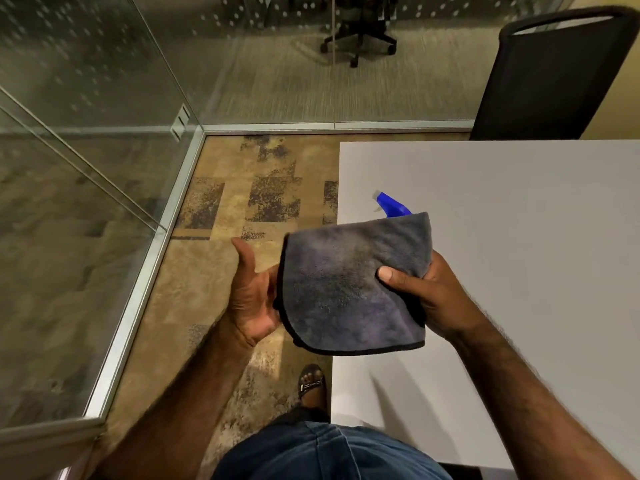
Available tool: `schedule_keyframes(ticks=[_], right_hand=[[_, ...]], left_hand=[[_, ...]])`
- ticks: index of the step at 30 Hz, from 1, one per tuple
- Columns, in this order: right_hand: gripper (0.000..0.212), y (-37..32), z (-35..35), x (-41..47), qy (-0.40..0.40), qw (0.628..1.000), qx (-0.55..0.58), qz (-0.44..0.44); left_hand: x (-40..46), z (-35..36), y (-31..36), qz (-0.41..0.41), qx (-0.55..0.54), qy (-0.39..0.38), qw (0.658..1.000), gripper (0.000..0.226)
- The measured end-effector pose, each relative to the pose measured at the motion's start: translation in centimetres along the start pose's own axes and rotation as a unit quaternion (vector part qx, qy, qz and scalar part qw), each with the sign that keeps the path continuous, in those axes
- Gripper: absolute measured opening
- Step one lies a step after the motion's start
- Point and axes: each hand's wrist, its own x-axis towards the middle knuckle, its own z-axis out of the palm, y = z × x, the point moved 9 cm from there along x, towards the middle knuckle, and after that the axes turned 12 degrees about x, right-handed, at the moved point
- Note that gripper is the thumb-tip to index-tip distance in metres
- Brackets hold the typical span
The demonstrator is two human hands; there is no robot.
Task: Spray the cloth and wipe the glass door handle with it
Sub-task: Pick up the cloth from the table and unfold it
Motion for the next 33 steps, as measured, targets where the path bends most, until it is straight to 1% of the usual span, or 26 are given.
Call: schedule_keyframes(ticks=[3,5,7,9,11,12,14,16,17,19,20,21,24,26,28,30,31,33], right_hand=[[0.064,0.1,-0.7,0.2,0.029,0.999,-0.017,-0.004],[0.065,0.2,-1.0,0.3,0.037,0.999,-0.016,-0.004],[0.057,0.4,-1.3,0.4,0.038,0.999,-0.016,0.003],[0.054,0.7,-1.5,0.7,0.042,0.998,-0.038,0.016],[0.055,1.4,-1.8,0.9,0.055,0.996,-0.063,0.035],[0.053,1.7,-2.0,1.0,0.065,0.994,-0.07,0.045],[0.045,2.5,-2.4,1.2,0.09,0.991,-0.065,0.068],[0.046,3.0,-2.9,1.2,0.115,0.989,-0.041,0.089],[0.053,3.1,-2.9,1.3,0.124,0.987,-0.028,0.095],[0.073,2.8,-3.0,1.3,0.134,0.987,-0.01,0.094],[0.081,2.6,-2.9,1.2,0.133,0.987,-0.013,0.089],[0.088,2.3,-2.9,1.2,0.129,0.988,-0.026,0.083],[0.113,1.7,-2.6,1.0,0.077,0.99,-0.101,0.06],[0.12,1.8,-2.3,0.9,0.037,0.987,-0.146,0.051],[0.121,1.9,-2.1,0.8,0.019,0.977,-0.207,0.046],[0.116,1.8,-2.0,0.6,0.015,0.955,-0.293,0.039],[0.111,1.7,-1.9,0.5,0.014,0.943,-0.331,0.034],[0.094,1.5,-1.5,0.3,0.014,0.923,-0.384,0.023]], left_hand=[[-0.1,0.6,-1.6,-0.06,0.027,-0.014,0.998,0.132],[-0.3,0.7,-1.4,-0.064,0.034,-0.014,0.997,0.126],[-0.4,0.3,-0.8,-0.058,0.073,0.002,0.996,0.112],[-0.3,-0.9,-0.1,-0.056,0.148,0.054,0.986,0.095],[-0.3,-1.7,0.5,-0.05,0.217,0.104,0.969,0.068],[-0.3,-2.1,0.7,-0.048,0.243,0.123,0.961,0.062],[-0.2,-2.7,1.0,-0.04,0.261,0.158,0.951,0.066],[-0.1,-3.0,1.3,-0.025,0.258,0.185,0.948,0.075],[0.0,-3.1,1.5,-0.015,0.254,0.192,0.948,0.081],[0.0,-3.3,1.8,0.0,0.242,0.2,0.95,0.102],[-0.1,-3.5,1.9,0.004,0.236,0.202,0.95,0.113],[-0.2,-3.6,2.0,0.008,0.236,0.199,0.951,0.119],[-0.6,-2.9,2.6,0.027,0.294,0.171,0.94,0.124],[-0.8,-2.6,3.3,0.044,0.365,0.163,0.916,0.122],[-1.1,-2.3,4.1,0.057,0.433,0.164,0.885,0.12],[-1.2,-2.1,4.9,0.07,0.485,0.168,0.855,0.115],[-1.2,-2.0,5.3,0.075,0.508,0.17,0.841,0.113],[-1.3,-2.0,5.7,0.082,0.55,0.175,0.812,0.109]])
